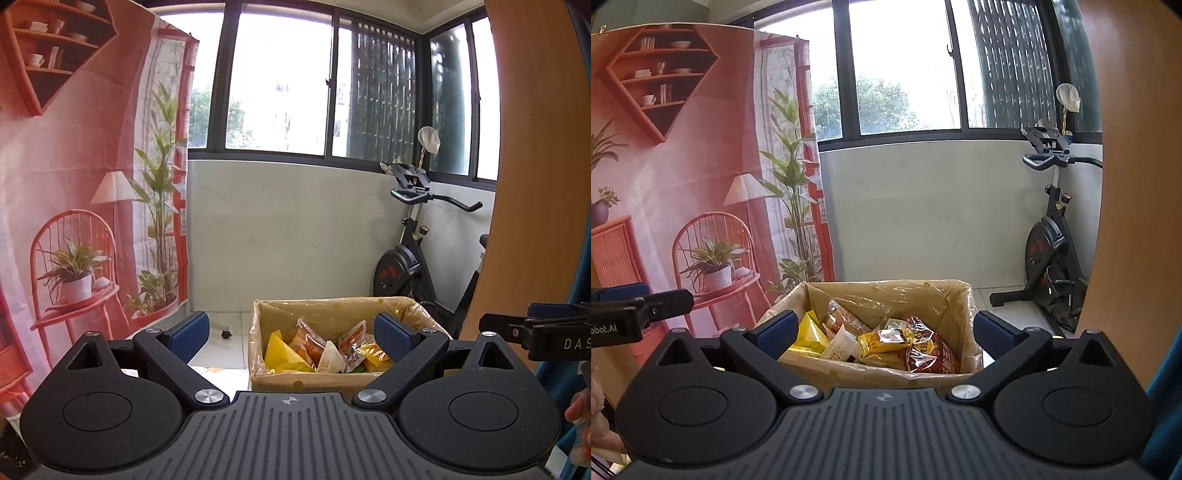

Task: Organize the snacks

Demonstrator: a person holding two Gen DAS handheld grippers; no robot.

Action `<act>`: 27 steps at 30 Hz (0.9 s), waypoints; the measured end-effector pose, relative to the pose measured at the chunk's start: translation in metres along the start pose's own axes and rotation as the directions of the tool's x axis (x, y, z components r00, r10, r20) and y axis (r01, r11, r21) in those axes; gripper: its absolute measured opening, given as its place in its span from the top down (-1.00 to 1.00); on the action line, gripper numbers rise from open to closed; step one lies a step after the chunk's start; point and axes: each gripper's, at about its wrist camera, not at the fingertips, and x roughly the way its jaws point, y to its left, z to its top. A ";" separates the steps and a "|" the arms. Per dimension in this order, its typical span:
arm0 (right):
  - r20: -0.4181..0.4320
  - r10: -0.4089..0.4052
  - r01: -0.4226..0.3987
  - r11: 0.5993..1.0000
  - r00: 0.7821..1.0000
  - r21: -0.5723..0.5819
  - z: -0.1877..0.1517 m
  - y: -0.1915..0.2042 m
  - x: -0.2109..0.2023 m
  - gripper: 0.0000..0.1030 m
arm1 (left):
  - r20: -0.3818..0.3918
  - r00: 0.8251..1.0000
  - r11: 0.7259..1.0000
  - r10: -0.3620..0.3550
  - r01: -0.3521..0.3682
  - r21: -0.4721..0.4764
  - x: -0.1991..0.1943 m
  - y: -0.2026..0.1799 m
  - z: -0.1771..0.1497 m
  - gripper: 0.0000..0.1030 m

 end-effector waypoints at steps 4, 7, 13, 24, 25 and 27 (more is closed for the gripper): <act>-0.005 -0.001 0.001 1.000 1.000 0.004 -0.002 0.000 -0.001 -1.00 | -0.008 1.000 1.000 0.001 -0.001 0.003 0.000 -0.001 -0.001 -0.88; -0.005 -0.001 0.001 1.000 1.000 0.012 -0.003 -0.002 -0.002 -1.00 | -0.008 1.000 1.000 0.002 -0.002 0.000 -0.001 -0.001 -0.001 -0.88; -0.005 -0.006 0.006 1.000 1.000 0.019 -0.004 -0.006 -0.002 -1.00 | -0.013 1.000 1.000 0.002 -0.002 -0.006 0.000 0.001 0.000 -0.88; -0.006 -0.010 0.010 0.999 1.000 0.035 -0.005 -0.009 -0.003 -1.00 | -0.010 1.000 1.000 0.016 -0.016 -0.001 -0.001 -0.001 0.000 -0.88; -0.006 -0.010 0.011 0.999 1.000 0.035 -0.005 -0.009 -0.003 -1.00 | -0.010 1.000 1.000 0.015 -0.015 -0.001 -0.001 -0.001 0.000 -0.88; -0.006 -0.011 0.011 0.999 1.000 0.038 -0.005 -0.010 -0.003 -1.00 | -0.010 1.000 1.000 0.015 -0.015 -0.001 -0.001 -0.002 0.000 -0.88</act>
